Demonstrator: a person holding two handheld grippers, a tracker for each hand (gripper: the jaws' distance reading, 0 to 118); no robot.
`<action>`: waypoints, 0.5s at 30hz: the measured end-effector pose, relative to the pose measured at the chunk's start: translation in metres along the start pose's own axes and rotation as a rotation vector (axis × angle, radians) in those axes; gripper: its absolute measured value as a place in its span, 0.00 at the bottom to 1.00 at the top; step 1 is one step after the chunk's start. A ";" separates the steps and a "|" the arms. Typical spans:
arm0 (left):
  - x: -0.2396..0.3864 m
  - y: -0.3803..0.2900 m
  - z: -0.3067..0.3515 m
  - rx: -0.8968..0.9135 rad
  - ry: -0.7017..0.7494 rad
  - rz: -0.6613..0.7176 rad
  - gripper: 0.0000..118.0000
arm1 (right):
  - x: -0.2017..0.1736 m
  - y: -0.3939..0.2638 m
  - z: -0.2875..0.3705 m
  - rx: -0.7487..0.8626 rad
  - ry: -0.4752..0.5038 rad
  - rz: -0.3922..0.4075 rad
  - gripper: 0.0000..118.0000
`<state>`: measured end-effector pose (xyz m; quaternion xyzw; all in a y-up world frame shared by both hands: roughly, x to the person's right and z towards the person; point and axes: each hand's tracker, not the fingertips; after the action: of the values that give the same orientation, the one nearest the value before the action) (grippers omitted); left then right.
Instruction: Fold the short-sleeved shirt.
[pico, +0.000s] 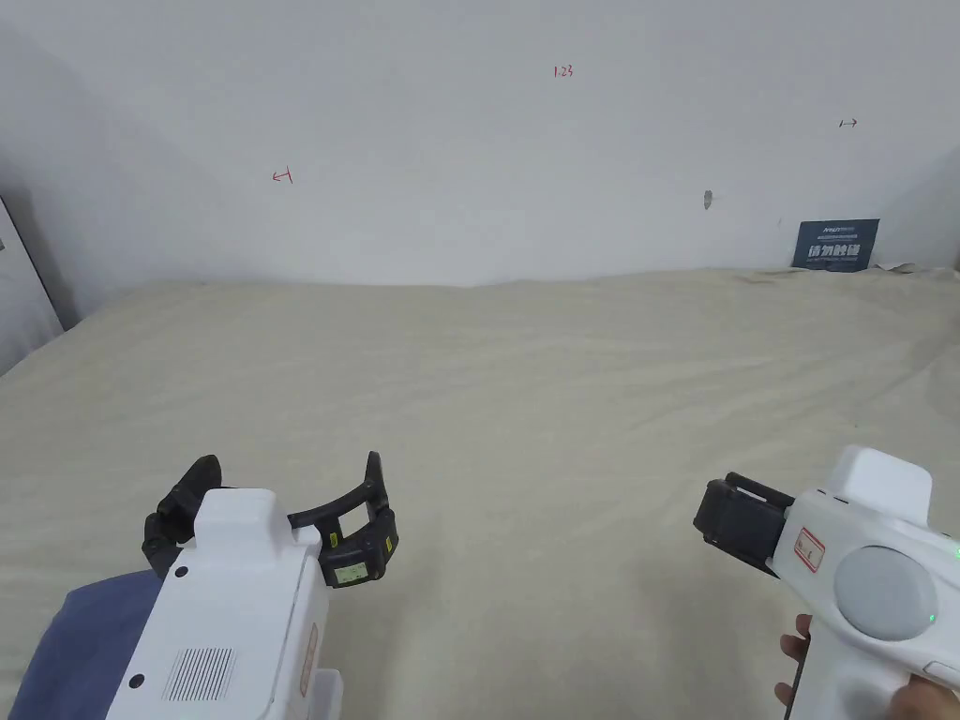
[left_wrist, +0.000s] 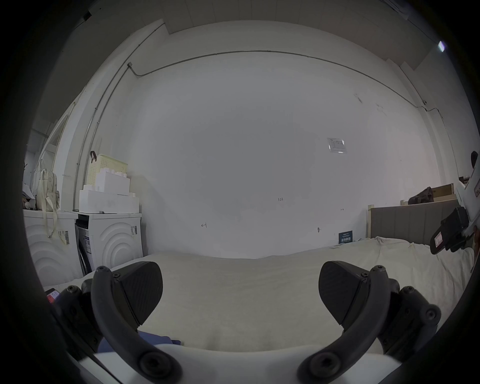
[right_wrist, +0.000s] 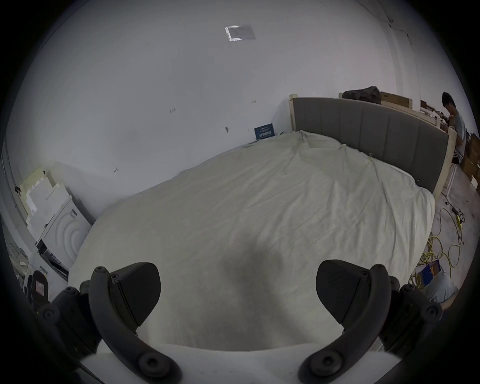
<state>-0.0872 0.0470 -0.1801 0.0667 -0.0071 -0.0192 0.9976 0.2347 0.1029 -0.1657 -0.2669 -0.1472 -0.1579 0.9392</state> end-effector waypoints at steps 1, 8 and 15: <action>0.000 0.000 0.000 0.000 -0.002 0.000 1.00 | 0.000 -0.002 0.001 0.038 -0.008 0.009 1.00; 0.002 -0.001 0.001 -0.001 -0.005 -0.001 1.00 | 0.017 -0.014 -0.009 0.364 0.112 0.135 1.00; 0.001 0.001 0.001 0.007 -0.001 -0.006 1.00 | 0.020 -0.025 -0.012 0.558 0.114 0.255 1.00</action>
<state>-0.0865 0.0483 -0.1786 0.0703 -0.0073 -0.0221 0.9973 0.2458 0.0714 -0.1571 -0.0060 -0.0973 -0.0069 0.9952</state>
